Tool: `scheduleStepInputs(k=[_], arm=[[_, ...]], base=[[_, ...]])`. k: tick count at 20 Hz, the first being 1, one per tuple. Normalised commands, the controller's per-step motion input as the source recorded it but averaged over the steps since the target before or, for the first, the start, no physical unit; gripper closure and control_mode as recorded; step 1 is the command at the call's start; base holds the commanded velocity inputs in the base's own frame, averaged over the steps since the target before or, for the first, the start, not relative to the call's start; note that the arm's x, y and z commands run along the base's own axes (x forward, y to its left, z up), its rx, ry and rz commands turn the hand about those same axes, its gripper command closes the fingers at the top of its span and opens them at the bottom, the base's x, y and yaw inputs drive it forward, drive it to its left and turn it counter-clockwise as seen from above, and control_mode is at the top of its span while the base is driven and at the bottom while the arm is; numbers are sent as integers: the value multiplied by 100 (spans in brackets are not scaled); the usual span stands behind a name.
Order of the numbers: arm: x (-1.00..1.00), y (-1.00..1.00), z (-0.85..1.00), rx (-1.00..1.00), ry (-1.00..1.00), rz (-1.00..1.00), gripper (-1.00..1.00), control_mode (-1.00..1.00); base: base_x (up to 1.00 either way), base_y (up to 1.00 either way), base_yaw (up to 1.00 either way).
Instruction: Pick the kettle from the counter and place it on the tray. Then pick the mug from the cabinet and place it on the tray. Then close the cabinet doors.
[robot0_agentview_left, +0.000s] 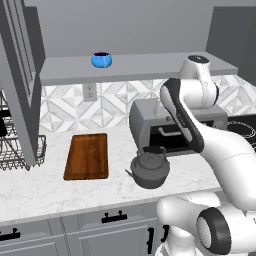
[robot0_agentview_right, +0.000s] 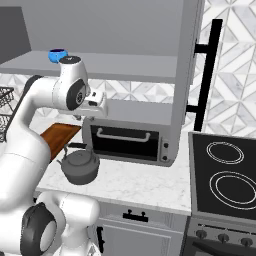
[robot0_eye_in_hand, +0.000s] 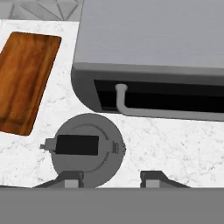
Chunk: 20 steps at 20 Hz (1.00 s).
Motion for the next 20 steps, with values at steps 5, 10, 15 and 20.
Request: scheduleStepInputs(k=[5, 10, 15, 20], arm=[[-29, 0, -5, 9, -1, 0, -100, -100], [-52, 5, -15, 17, -5, 0, -100, -100], [-8, 30, -25, 8, 2, -14, -100, -100], [23, 31, -23, 0, 3, -18, -100, -100]], base=[[0, 0, 0], [0, 0, 0], [0, 0, 0], [0, 0, 0]])
